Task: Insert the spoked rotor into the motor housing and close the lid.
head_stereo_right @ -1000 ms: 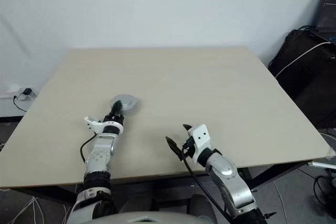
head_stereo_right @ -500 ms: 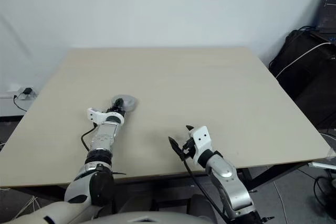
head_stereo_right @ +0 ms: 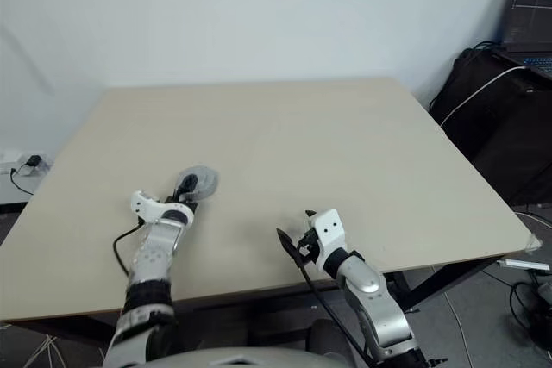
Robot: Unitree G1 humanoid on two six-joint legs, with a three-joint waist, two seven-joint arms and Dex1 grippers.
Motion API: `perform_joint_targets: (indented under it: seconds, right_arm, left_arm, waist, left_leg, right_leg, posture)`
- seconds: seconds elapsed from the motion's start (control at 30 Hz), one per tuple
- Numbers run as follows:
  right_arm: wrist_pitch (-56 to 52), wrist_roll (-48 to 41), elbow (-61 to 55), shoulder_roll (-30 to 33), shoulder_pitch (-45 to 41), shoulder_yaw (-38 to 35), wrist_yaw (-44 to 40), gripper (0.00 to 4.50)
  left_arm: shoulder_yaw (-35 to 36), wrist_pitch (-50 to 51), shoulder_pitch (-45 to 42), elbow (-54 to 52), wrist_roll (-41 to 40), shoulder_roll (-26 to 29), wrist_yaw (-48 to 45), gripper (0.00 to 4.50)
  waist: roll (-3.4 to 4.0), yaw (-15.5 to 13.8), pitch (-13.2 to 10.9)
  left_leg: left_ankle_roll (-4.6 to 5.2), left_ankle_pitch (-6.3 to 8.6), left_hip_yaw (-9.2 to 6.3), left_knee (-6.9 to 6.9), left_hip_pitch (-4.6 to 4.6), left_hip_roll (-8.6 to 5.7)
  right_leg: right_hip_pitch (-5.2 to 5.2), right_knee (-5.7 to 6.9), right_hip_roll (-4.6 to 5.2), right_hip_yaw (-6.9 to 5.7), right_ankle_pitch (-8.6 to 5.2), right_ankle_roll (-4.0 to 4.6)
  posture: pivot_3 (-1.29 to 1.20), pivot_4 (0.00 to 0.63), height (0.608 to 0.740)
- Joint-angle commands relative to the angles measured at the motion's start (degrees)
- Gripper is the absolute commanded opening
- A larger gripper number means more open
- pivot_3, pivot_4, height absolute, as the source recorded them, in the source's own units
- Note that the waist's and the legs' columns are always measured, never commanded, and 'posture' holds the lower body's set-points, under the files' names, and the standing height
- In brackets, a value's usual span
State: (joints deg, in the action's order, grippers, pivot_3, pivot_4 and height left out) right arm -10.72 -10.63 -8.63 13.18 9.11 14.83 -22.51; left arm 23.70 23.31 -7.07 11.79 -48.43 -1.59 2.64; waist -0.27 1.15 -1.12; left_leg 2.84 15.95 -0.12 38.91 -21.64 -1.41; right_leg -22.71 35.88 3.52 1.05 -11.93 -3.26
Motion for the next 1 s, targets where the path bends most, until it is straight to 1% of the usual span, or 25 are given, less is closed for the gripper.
perform_joint_targets:
  seconds: [0.03, 0.13, 0.2, 0.3, 0.37, 0.43, 0.5, 0.6, 0.67, 0.73, 1.0]
  right_arm:
    - [0.32, -2.24, -0.96, -1.89, -0.42, -2.36, -0.03, 4.5]
    - [1.06, -2.98, -0.37, -3.43, -0.28, -3.84, 0.56, 4.5]
    - [3.03, -1.44, 0.57, -3.98, -0.27, -4.3, 1.5, 4.5]
    - [6.44, 0.23, 2.29, -5.57, 0.1, -5.59, 3.9, 4.5]
    - [8.99, 0.62, 3.28, -6.66, 0.41, -6.56, 5.09, 4.5]
    - [13.0, 2.3, 5.08, -7.7, 0.8, -7.86, 7.4, 4.5]
    - [18.37, 5.43, 7.48, -8.29, 1.46, -8.92, 10.65, 4.5]
    - [22.21, 8.22, 9.12, -8.85, 2.42, -9.71, 13.75, 4.5]
    - [23.44, 9.07, 9.33, -9.19, 3.45, -9.94, 14.86, 4.5]
    - [24.17, 9.59, 9.86, -9.45, 3.8, -10.01, 15.48, 4.5]
    - [23.74, 10.22, 9.49, -9.62, 3.96, -9.57, 15.33, 4.5]
  left_arm:
    - [-8.68, 3.61, 11.62, -12.63, 8.34, 4.0, -2.38, 4.48]
    - [-14.52, -0.73, 19.91, -20.62, 15.31, 7.09, -6.48, 4.48]
    - [-17.54, -5.85, 24.78, -24.89, 20.13, 7.85, -8.43, 4.48]
    - [-21.98, -15.61, 30.71, -27.93, 30.77, 8.03, -7.71, 4.48]
    - [-23.51, -22.23, 33.01, -27.5, 36.61, 6.75, -5.69, 4.48]
    - [-24.12, -30.18, 35.26, -25.94, 40.94, 4.31, -3.45, 4.48]
    - [-24.51, -36.69, 36.93, -23.44, 46.59, 2.87, -0.01, 4.48]
    - [-24.27, -43.97, 37.74, -20.25, 53.47, 1.36, 4.97, 4.48]
    - [-23.96, -46.67, 37.87, -19.04, 55.76, 0.33, 7.28, 4.48]
    - [-23.73, -48.03, 37.53, -17.97, 56.09, -0.36, 8.16, 4.48]
    - [-24.91, -49.46, 35.17, -15.28, 55.86, 1.07, 5.31, 4.48]
  waist:
    - [0.14, 0.24, 0.11]
    - [0.33, 0.44, 0.17]
    - [0.4, 0.33, 0.13]
    - [0.52, 0.11, -0.02]
    - [0.68, -0.12, -0.13]
    - [0.72, -0.25, -0.14]
    - [0.73, -0.43, -0.12]
    - [0.75, -0.61, -0.06]
    - [0.74, -0.72, -0.05]
    - [0.74, -0.74, -0.06]
    - [0.74, -0.56, -0.05]
  left_leg:
    - [0.0, 0.02, 0.02, 0.0, 0.04, 0.02]
    - [-0.02, 0.04, 0.03, -0.01, 0.07, 0.07]
    - [-0.04, 0.05, 0.02, 0.0, 0.04, 0.1]
    - [-0.03, 0.07, -0.01, -0.02, -0.06, 0.13]
    - [-0.02, 0.07, -0.01, -0.04, -0.16, 0.12]
    - [-0.01, 0.08, -0.01, -0.05, -0.33, 0.1]
    - [-0.01, 0.08, 0.0, -0.08, -0.4, 0.1]
    - [0.0, 0.08, 0.02, -0.12, -0.68, 0.06]
    - [0.01, 0.07, 0.02, -0.12, -0.88, 0.05]
    - [0.03, 0.07, 0.02, -0.12, -0.89, 0.04]
    - [0.07, 0.08, 0.02, -0.09, -0.86, 0.05]
  right_leg:
    - [0.02, 0.01, 0.0, 0.02, -0.03, 0.01]
    - [0.01, 0.05, 0.03, 0.06, -0.22, -0.2]
    - [-0.01, 0.04, 0.33, 0.05, -0.24, -0.23]
    - [-0.08, 0.04, 0.56, 0.03, -0.25, -0.25]
    - [-0.14, 0.03, 0.63, 0.01, -0.26, -0.26]
    - [-0.31, 0.04, 0.68, -0.02, -0.26, -0.27]
    - [-0.43, 0.03, 0.69, -0.03, -0.27, -0.28]
    - [-0.77, 0.04, 0.67, -0.05, -0.3, -0.29]
    - [-0.98, 0.04, 0.62, -0.18, -0.29, -0.27]
    - [-0.98, 0.04, 0.62, -0.2, -0.3, -0.25]
    - [-0.92, 0.06, 0.65, -0.3, -0.33, -0.31]
  posture:
    - [0.0, 0.0, 0.74]
    - [0.0, 0.0, 0.74]
    - [0.0, 0.0, 0.74]
    - [0.0, 0.0, 0.74]
    - [0.0, 0.0, 0.74]
    - [0.0, 0.0, 0.74]
    - [0.0, 0.0, 0.74]
    - [0.0, 0.0, 0.74]
    - [0.0, 0.0, 0.74]
    - [0.0, 0.0, 0.74]
    - [0.0, 0.0, 0.74]
